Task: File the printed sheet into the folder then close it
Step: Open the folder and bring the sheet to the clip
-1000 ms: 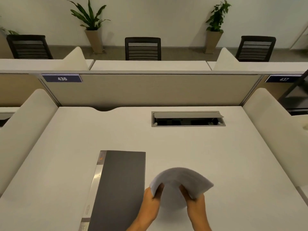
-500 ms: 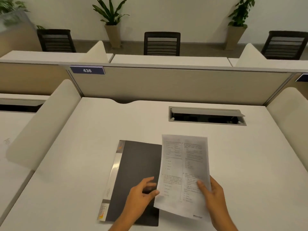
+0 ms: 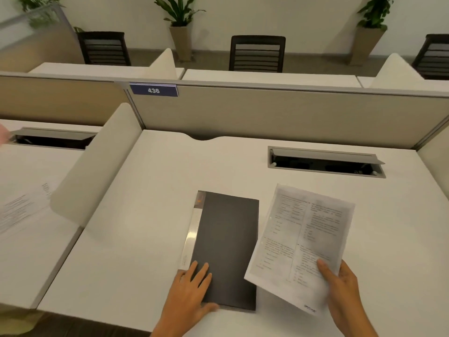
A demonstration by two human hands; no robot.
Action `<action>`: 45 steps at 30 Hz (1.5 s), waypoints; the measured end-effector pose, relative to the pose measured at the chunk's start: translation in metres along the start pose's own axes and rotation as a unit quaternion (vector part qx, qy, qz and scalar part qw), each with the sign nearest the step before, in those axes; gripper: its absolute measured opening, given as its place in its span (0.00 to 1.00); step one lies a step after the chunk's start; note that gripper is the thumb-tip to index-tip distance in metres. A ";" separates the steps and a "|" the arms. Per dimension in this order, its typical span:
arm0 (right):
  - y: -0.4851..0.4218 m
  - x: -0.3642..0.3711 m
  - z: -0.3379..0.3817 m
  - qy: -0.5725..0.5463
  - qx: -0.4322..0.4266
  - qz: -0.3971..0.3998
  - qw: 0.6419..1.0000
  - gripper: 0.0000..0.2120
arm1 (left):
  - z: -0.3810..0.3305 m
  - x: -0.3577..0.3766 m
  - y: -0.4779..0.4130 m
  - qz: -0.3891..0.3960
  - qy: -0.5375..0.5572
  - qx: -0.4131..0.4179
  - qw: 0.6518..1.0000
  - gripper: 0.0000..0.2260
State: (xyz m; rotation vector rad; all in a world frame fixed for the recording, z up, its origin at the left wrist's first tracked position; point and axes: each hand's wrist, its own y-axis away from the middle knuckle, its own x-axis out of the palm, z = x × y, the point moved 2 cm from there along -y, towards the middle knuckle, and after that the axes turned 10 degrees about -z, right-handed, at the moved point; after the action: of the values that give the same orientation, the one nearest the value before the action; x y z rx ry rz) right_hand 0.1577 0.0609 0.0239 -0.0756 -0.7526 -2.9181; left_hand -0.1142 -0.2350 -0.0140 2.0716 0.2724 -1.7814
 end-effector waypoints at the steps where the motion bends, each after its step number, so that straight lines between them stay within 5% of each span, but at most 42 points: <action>1: 0.003 0.000 -0.001 -0.010 0.005 -0.001 1.000 0.10 | 0.001 -0.001 0.003 -0.028 0.009 0.013 0.999 0.35; 9: 0.023 0.012 -0.006 -0.096 0.019 -0.016 0.995 0.20 | 0.024 -0.014 0.037 -0.249 0.221 -0.010 0.943 0.23; 13: 0.030 0.035 -0.022 -0.077 0.037 -0.024 0.996 0.21 | 0.036 -0.017 0.061 -0.278 0.367 -0.235 0.856 0.16; 15: 0.033 0.050 -0.033 -0.054 0.046 -0.019 0.997 0.17 | 0.048 -0.007 0.066 -0.275 0.427 -0.331 0.795 0.28; 18: 0.036 0.073 -0.050 -0.022 0.060 0.013 0.998 0.13 | 0.064 0.008 0.067 -0.324 0.481 -0.444 0.683 0.11; 21: 0.037 0.097 -0.065 0.010 0.067 0.054 0.996 0.14 | 0.073 0.012 0.068 -0.319 0.508 -0.507 0.619 0.13; 26: 0.035 0.129 -0.088 0.065 0.084 0.095 0.990 0.13 | 0.091 0.022 0.075 -0.320 0.515 -0.531 0.593 0.10; 31: 0.030 0.143 -0.095 0.095 0.087 0.106 0.986 0.14 | 0.102 0.030 0.084 -0.295 0.503 -0.582 0.567 0.31; 33: 0.030 0.146 -0.094 0.103 0.081 0.112 0.985 0.14 | 0.103 0.034 0.087 -0.273 0.470 -0.604 0.583 0.35; 35: 0.029 0.146 -0.094 0.107 0.074 0.112 0.985 0.14 | 0.105 0.029 0.089 -0.281 0.388 -0.593 0.647 0.38; 37: 0.028 0.147 -0.094 0.112 0.063 0.106 0.986 0.14 | 0.106 0.014 0.088 -0.342 0.265 -0.510 0.743 0.37; 40: 0.029 0.149 -0.096 0.122 0.046 0.100 0.986 0.14 | 0.106 -0.003 0.074 -0.399 0.200 -0.393 0.804 0.29; 43: 0.029 0.149 -0.097 0.129 0.037 0.098 0.986 0.13 | 0.102 -0.008 0.030 -0.283 0.263 -0.283 0.878 0.20; 45: 0.029 0.149 -0.098 0.130 0.031 0.099 0.986 0.13 | 0.099 -0.016 -0.004 -0.189 0.328 -0.265 0.887 0.08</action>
State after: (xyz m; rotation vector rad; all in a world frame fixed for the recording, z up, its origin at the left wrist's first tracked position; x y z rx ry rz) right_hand 0.0127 -0.0282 -0.0365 0.2206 -0.7426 -2.6453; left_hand -0.2078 -0.2710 -0.0106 2.1972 1.2703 -0.9220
